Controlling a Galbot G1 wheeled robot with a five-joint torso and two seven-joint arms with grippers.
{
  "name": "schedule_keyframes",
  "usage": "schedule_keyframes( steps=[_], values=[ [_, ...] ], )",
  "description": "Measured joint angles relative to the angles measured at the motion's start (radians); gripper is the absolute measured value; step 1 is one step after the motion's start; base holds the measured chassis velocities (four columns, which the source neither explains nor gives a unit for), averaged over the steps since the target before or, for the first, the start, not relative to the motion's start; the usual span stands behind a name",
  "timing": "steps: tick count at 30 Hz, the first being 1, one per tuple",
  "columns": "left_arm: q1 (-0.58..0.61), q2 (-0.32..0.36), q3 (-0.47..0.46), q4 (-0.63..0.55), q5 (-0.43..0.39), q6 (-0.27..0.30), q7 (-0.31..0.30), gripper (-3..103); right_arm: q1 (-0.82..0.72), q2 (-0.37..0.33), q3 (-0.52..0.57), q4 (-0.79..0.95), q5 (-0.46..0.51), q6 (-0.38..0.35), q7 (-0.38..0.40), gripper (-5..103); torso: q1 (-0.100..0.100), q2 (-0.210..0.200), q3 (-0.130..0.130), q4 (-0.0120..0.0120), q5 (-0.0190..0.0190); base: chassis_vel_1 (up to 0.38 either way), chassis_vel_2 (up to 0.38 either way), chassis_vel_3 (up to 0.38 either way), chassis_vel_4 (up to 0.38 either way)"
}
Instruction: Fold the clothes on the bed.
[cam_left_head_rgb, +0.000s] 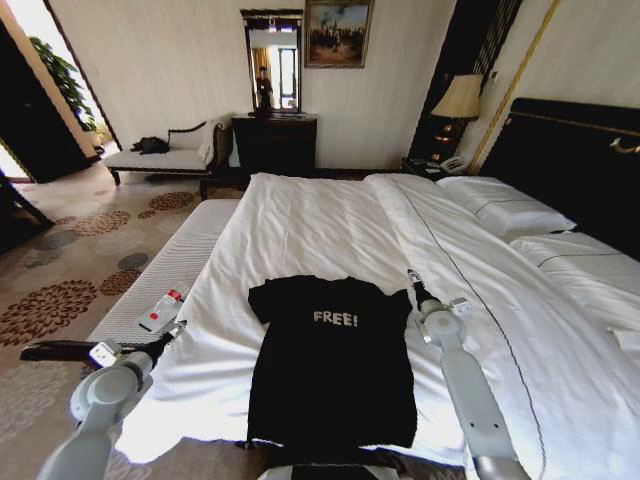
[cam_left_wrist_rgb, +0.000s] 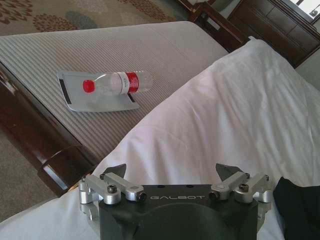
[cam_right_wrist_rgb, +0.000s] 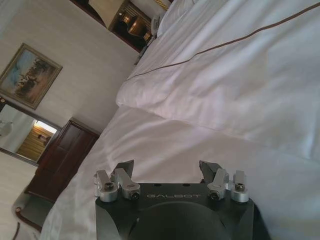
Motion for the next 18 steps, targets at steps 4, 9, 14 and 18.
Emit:
schedule_keyframes(
  steps=[4, 9, 14, 18],
  values=[
    [0.001, -0.002, 0.001, 0.0, 0.003, -0.002, 0.0, 100, -0.063, 0.017, 0.02, 0.03, -0.028, -0.006, 0.026, 73, 0.0, 0.0, 0.0, -0.0001, 0.0003, 0.0, 0.0, 0.0, 0.0],
    [0.002, -0.005, 0.004, -0.001, 0.007, -0.003, -0.001, 100, -0.119, 0.045, 0.042, 0.04, -0.048, -0.007, 0.037, 90, 0.0, 0.0, 0.0, 0.0001, 0.0001, 0.0, 0.0, 0.0, 0.0],
    [0.006, -0.006, 0.004, -0.007, 0.008, -0.003, -0.002, 100, -0.15, 0.065, 0.076, 0.043, -0.059, -0.007, 0.038, 84, 0.0, 0.0, 0.0, 0.0001, 0.0, 0.0, 0.0, 0.0, 0.0],
    [0.008, -0.006, 0.0, -0.008, 0.009, -0.004, -0.002, 100, -0.179, 0.073, 0.094, 0.051, -0.064, -0.006, 0.042, 83, 0.0, 0.0, 0.0, 0.0001, 0.0, 0.0, 0.0, 0.0, 0.0]
  ],
)
